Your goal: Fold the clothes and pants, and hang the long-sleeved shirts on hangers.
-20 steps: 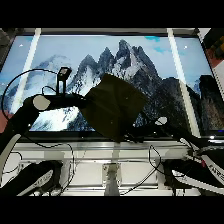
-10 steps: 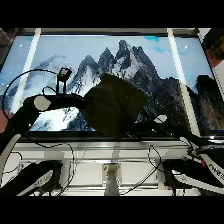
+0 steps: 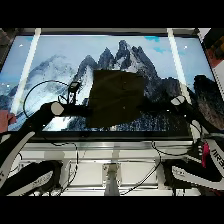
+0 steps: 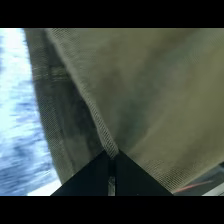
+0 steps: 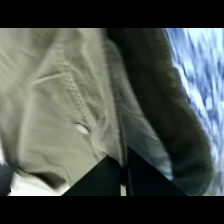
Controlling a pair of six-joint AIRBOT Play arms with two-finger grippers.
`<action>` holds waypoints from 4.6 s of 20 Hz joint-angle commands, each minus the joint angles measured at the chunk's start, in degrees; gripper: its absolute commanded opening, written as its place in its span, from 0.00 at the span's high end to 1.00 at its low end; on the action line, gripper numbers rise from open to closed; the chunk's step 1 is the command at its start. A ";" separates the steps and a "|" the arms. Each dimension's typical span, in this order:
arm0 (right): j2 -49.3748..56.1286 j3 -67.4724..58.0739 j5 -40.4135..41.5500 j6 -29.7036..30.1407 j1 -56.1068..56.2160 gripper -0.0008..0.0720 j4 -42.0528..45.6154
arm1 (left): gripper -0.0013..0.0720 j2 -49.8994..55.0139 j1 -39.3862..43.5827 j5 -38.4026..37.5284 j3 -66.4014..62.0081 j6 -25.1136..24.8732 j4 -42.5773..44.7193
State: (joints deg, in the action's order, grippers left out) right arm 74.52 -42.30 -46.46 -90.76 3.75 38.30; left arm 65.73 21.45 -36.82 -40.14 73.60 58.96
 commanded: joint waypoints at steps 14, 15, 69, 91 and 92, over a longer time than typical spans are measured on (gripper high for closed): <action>4.96 -24.90 -28.52 9.27 -8.94 0.96 31.52 | 0.96 -10.21 -5.84 -12.13 -0.50 -0.79 0.44; 5.07 -24.90 -31.45 13.94 -8.96 0.96 29.79 | 0.96 -10.27 -5.81 -13.42 0.33 -1.07 1.46; 17.31 -11.74 -28.20 34.40 -12.92 0.45 10.97 | 0.96 -8.09 -5.84 -4.94 11.78 -36.35 -32.72; 5.57 -19.23 -20.33 24.39 -7.52 0.96 -24.50 | 0.96 -7.30 -5.40 16.41 -11.19 -33.31 -32.70; 5.62 -22.38 -14.36 24.11 -6.97 0.96 -24.63 | 0.97 -6.60 -5.38 20.87 -14.21 -33.40 -32.68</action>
State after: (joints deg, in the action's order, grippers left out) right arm 82.43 -59.20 -73.43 -62.67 -3.77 19.94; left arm 58.26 15.92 -26.57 -46.59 40.14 26.22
